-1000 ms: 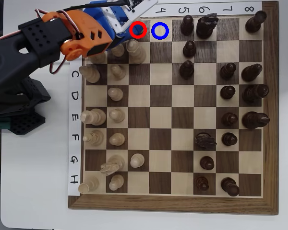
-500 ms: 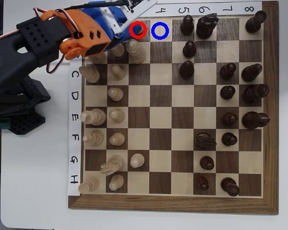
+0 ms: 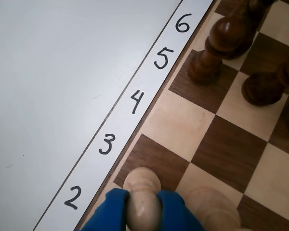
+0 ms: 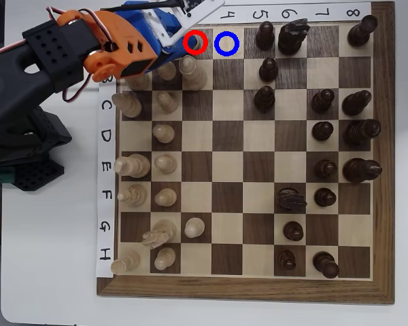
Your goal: Move the piece to destination
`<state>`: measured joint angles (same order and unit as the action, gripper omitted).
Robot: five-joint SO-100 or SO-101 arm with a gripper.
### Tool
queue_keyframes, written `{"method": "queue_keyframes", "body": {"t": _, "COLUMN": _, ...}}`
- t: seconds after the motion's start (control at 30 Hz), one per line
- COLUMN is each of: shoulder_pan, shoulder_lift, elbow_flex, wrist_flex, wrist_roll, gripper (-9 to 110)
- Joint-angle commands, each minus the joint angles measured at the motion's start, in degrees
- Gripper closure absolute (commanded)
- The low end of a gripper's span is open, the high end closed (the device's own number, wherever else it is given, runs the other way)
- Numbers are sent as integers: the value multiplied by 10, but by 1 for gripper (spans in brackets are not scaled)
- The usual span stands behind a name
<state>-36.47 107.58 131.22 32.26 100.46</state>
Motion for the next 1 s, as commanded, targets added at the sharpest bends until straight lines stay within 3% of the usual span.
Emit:
{"method": "queue_keyframes", "body": {"t": 0.0, "shoulder_pan": 14, "shoulder_lift": 91, "elbow_flex": -135, "wrist_flex": 23, "wrist_roll": 175, "gripper": 101}}
{"method": "queue_keyframes", "body": {"t": 0.97, "shoulder_pan": 68, "shoulder_lift": -26, "elbow_flex": -313, "wrist_flex": 49, "wrist_roll": 118, "gripper": 101}}
